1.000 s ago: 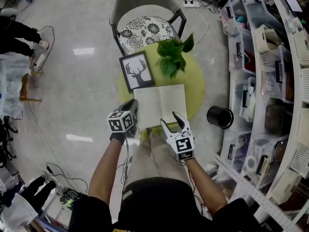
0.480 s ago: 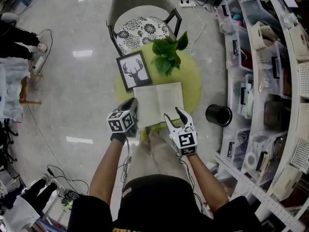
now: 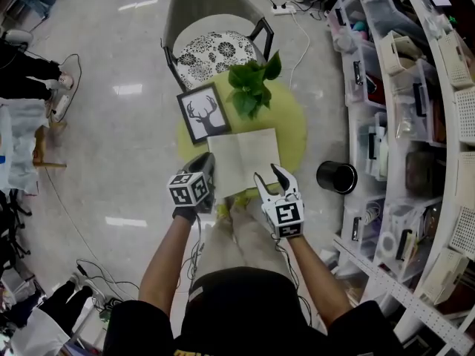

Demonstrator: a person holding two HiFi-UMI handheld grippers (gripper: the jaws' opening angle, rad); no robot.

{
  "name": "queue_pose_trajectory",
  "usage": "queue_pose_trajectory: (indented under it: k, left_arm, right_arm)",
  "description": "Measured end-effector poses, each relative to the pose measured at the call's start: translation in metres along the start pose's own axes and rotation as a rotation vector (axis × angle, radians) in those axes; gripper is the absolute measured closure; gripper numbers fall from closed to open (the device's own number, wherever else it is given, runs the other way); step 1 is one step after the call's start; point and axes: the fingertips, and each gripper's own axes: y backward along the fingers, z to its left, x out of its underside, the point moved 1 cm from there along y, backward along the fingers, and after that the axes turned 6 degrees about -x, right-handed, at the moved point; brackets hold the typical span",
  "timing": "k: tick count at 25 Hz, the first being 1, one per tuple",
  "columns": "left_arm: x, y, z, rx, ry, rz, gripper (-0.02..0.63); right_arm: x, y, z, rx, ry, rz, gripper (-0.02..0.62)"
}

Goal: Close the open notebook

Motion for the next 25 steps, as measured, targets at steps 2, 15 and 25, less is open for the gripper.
queue_pose_trajectory:
  k: [2,15,25]
  left_arm:
    - [-0.002,0.0,-0.006,0.009,-0.008,-0.002,0.555]
    - [-0.008,-0.002,-0.026,0.027,-0.041,-0.015,0.557]
    - [-0.012,-0.005,-0.044,0.055,-0.057,-0.017,0.557]
  right_arm:
    - [-0.002,0.004,-0.003,0.013,-0.04,0.01,0.393]
    - [0.016,0.026,-0.04,0.119,-0.09,-0.002,0.397]
    - [0.02,0.032,-0.045,0.133,-0.107,-0.006,0.402]
